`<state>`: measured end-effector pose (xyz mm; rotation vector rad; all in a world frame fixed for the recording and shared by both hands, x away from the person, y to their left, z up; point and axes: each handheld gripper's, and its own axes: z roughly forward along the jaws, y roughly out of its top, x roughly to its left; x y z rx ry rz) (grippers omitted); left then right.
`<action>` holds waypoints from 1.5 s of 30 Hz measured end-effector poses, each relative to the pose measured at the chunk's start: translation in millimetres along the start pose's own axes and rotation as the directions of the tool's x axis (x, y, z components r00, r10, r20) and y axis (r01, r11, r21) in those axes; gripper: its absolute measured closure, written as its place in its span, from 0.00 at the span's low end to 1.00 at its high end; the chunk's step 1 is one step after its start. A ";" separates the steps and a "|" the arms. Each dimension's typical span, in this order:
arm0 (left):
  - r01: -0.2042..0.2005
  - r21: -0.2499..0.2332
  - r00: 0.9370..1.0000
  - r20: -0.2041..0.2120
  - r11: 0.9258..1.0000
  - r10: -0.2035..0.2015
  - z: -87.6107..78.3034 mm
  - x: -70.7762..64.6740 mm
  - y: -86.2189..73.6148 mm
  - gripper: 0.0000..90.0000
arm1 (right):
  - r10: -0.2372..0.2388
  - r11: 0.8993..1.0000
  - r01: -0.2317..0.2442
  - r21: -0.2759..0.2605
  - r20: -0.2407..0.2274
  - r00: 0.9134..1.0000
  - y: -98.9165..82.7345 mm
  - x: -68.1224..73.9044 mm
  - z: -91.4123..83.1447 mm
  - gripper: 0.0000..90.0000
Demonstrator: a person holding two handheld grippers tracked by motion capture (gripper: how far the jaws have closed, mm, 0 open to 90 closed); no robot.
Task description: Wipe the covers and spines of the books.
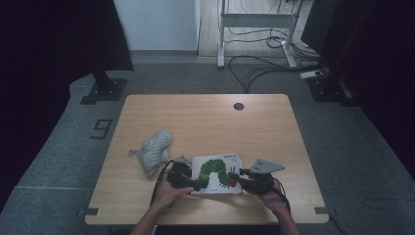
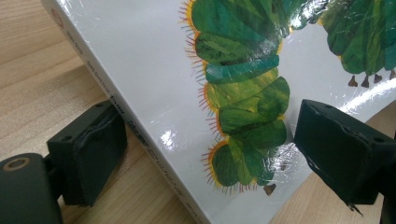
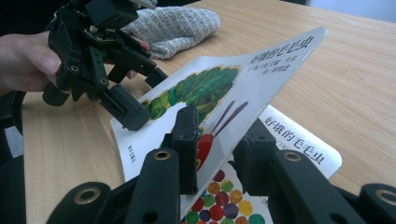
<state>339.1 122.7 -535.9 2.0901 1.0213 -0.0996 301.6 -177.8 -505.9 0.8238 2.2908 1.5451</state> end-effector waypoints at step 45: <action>-0.064 -0.151 0.994 -0.097 0.986 0.050 -32.8 -5.8 8.6 0.26 | -0.090 0.996 0.089 -0.023 -0.013 0.996 4.5 17.0 0.2 0.90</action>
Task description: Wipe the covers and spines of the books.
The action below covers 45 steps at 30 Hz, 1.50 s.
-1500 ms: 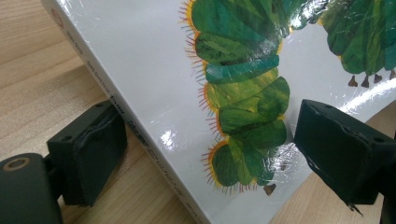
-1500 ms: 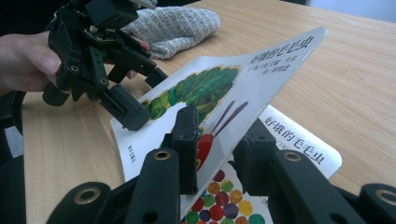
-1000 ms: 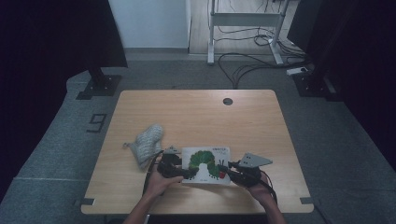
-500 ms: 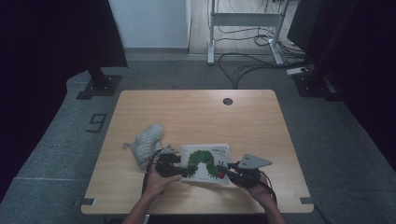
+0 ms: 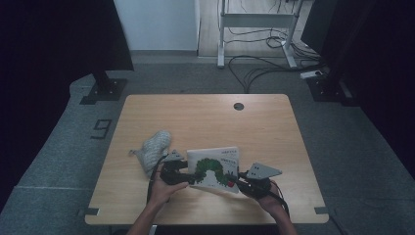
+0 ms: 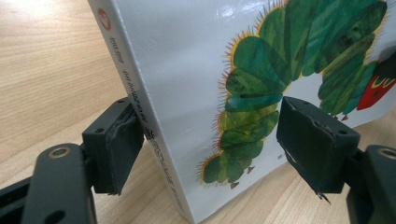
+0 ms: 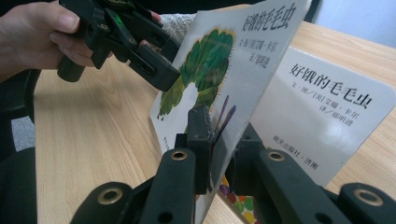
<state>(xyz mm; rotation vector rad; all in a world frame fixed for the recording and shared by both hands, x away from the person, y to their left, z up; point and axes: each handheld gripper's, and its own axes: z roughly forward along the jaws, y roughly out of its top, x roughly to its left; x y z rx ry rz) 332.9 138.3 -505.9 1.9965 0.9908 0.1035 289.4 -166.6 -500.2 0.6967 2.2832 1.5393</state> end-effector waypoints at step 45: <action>-0.127 -0.061 0.991 -0.057 0.990 0.123 -5.4 -8.1 0.9 0.22 | -0.040 0.989 0.037 0.142 0.023 0.999 -18.4 10.4 22.5 0.85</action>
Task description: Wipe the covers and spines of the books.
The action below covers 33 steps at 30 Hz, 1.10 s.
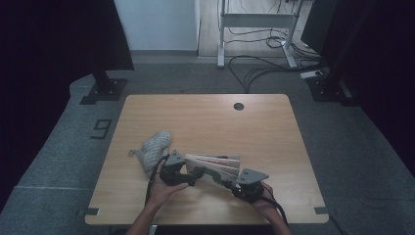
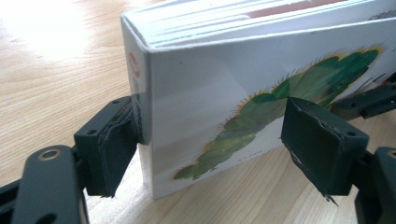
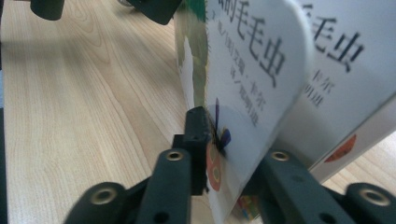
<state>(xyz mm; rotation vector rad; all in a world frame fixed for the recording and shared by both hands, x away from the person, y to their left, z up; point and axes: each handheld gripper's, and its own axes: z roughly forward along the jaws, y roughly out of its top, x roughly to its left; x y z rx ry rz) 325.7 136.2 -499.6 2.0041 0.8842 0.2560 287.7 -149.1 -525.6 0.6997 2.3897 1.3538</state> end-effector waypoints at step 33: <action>0.011 -0.001 1.000 0.001 1.000 -0.011 2.5 1.6 -2.3 0.23 | 0.133 0.985 -0.126 -0.118 0.054 0.990 -10.1 -22.0 -44.3 0.42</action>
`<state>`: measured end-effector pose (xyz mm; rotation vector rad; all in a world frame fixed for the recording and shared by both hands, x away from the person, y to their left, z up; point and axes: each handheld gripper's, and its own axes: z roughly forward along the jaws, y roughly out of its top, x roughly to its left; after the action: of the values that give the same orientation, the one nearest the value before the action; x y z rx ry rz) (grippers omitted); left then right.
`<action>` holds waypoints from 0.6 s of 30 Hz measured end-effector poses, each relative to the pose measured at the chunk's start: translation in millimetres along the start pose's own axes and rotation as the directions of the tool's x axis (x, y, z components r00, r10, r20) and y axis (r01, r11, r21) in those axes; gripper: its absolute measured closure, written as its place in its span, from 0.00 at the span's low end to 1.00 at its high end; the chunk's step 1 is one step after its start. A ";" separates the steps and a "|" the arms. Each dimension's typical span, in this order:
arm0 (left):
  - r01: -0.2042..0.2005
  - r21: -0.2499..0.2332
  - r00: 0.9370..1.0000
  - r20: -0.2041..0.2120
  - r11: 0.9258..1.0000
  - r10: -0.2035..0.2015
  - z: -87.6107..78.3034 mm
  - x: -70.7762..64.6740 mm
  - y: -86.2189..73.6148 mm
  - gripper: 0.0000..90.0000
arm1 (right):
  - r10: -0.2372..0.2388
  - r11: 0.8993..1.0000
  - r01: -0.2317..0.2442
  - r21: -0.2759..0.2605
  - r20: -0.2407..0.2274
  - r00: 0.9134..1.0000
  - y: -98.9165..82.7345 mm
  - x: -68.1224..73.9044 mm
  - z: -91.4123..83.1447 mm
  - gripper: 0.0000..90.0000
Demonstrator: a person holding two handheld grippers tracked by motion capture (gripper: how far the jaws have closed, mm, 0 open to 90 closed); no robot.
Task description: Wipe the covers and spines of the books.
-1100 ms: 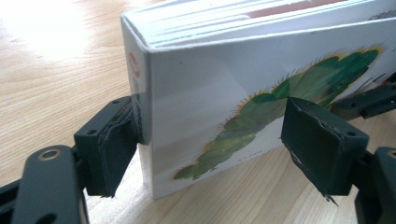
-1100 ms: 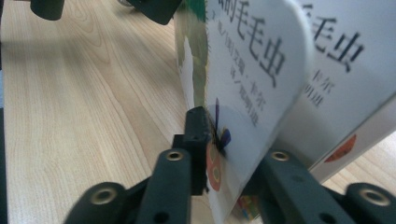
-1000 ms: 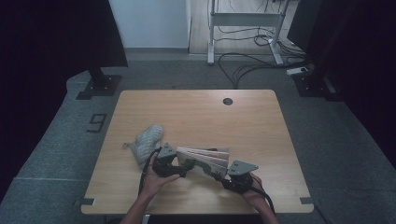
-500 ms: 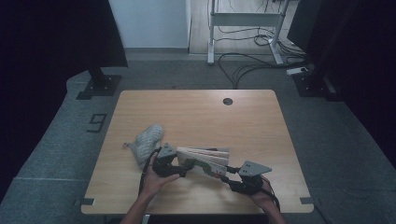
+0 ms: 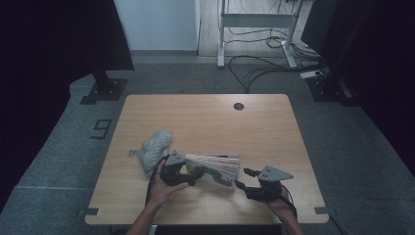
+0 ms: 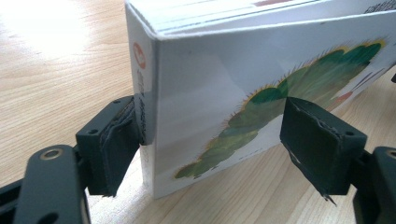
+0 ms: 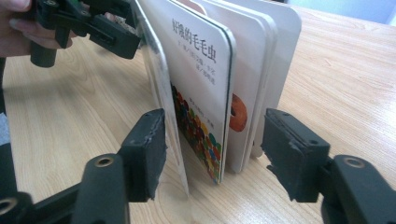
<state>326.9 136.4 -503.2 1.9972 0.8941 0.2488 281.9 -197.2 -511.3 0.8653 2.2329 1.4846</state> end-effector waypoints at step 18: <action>0.001 -0.008 1.000 0.002 1.000 -0.001 -1.3 0.5 0.1 0.24 | 0.000 1.000 0.000 -0.014 0.012 1.000 9.8 -0.8 13.3 0.37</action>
<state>326.7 137.6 -502.5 1.9894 0.8920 0.2496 293.0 -185.5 -507.8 0.8675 2.2120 1.4892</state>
